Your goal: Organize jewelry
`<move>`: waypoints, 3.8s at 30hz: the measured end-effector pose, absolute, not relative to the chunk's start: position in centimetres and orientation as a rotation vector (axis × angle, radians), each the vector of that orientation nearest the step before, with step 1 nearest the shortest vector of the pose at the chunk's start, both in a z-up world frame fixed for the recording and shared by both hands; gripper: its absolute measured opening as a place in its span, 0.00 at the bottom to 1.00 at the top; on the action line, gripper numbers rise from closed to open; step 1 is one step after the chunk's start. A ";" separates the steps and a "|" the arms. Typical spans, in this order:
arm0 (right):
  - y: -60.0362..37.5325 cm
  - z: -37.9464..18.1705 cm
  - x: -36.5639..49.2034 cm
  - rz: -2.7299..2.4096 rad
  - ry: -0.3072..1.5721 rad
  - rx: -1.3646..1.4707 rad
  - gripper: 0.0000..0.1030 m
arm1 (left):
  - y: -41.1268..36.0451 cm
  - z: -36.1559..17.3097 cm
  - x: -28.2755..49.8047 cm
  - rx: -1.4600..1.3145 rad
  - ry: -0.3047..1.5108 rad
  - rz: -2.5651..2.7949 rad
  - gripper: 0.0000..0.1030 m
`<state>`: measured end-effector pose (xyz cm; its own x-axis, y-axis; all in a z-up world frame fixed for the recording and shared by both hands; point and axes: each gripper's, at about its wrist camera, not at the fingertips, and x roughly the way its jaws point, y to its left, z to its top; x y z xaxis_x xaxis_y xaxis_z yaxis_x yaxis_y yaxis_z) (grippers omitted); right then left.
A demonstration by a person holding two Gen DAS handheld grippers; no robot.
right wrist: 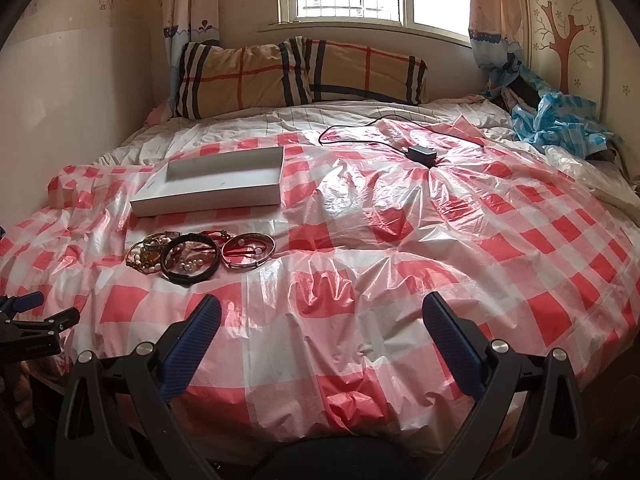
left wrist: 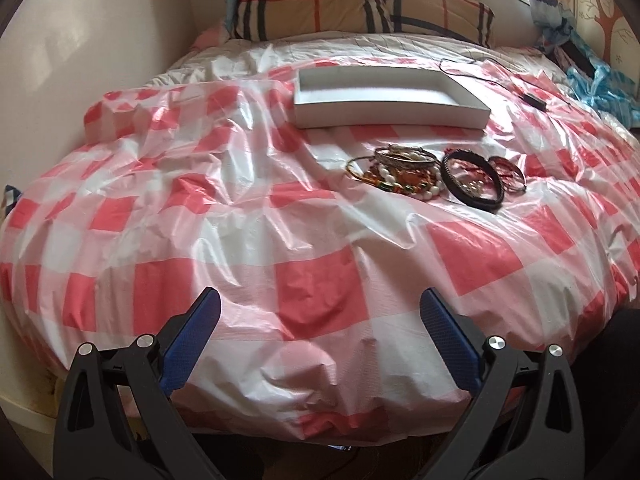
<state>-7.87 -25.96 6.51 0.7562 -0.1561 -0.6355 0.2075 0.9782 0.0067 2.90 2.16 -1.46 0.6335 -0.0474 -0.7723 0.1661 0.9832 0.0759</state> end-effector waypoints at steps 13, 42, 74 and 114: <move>-25.3 6.6 -7.9 -0.202 0.683 0.041 0.94 | 2.5 -2.0 3.5 0.073 0.906 -0.124 0.93; -25.1 6.5 -7.7 -0.203 0.685 0.033 0.94 | 1.6 -1.9 3.3 0.130 0.883 -0.129 0.93; -25.0 6.5 -7.7 -0.203 0.685 0.033 0.94 | 1.3 -2.1 3.2 0.140 0.886 -0.130 0.93; -24.4 5.7 -4.4 -0.062 0.777 0.052 0.94 | 0.8 -1.3 3.5 0.093 0.848 -0.171 0.93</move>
